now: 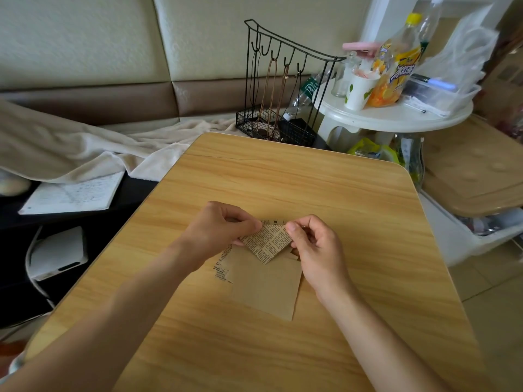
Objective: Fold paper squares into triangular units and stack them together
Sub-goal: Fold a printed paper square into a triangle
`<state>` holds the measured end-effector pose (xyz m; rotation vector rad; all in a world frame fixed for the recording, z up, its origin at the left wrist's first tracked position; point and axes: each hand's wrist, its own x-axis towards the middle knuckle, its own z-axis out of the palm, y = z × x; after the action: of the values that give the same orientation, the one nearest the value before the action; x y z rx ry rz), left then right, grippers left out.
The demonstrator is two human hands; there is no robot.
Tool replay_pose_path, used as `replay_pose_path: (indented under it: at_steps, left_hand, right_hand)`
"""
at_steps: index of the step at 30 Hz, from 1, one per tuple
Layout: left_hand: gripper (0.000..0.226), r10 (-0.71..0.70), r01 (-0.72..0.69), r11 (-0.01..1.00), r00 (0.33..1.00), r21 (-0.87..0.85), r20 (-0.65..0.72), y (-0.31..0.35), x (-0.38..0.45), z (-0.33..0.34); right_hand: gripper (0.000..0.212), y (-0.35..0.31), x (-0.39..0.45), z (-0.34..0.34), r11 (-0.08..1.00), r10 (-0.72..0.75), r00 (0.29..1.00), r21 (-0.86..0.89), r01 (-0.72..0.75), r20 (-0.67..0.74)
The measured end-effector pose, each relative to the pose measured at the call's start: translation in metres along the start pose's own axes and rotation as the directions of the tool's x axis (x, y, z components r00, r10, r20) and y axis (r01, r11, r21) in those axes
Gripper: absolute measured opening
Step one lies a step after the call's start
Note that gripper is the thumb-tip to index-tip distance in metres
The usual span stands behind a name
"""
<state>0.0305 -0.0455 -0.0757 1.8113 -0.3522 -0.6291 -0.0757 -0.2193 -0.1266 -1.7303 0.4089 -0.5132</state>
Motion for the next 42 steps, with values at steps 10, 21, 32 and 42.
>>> replay_pose_path:
  at_steps: [10,21,32,42]
  left_hand:
    - [0.004,0.04,-0.014,0.986,0.987,0.166,-0.155,-0.007,0.002,0.001]
    - [0.003,0.086,-0.097,0.992,0.986,-0.075,-0.146,-0.004,0.003,0.003]
    - [0.035,0.062,-0.059,0.986,0.998,-0.157,0.014,-0.005,-0.004,0.016]
    - [0.019,-0.011,0.035,0.971,0.995,-0.236,0.101,-0.003,-0.001,0.017]
  right_hand:
    - [0.014,0.004,0.0,0.001,0.997,-0.037,0.998,-0.068,0.034,-0.058]
    - [0.013,-0.003,-0.001,0.002,1.0,-0.011,1.0,-0.027,0.012,0.024]
    - [0.013,-0.016,-0.001,-0.002,0.998,0.016,0.991,-0.062,-0.008,0.134]
    - [0.012,-0.023,-0.003,-0.003,0.997,0.078,0.981,-0.022,-0.075,0.179]
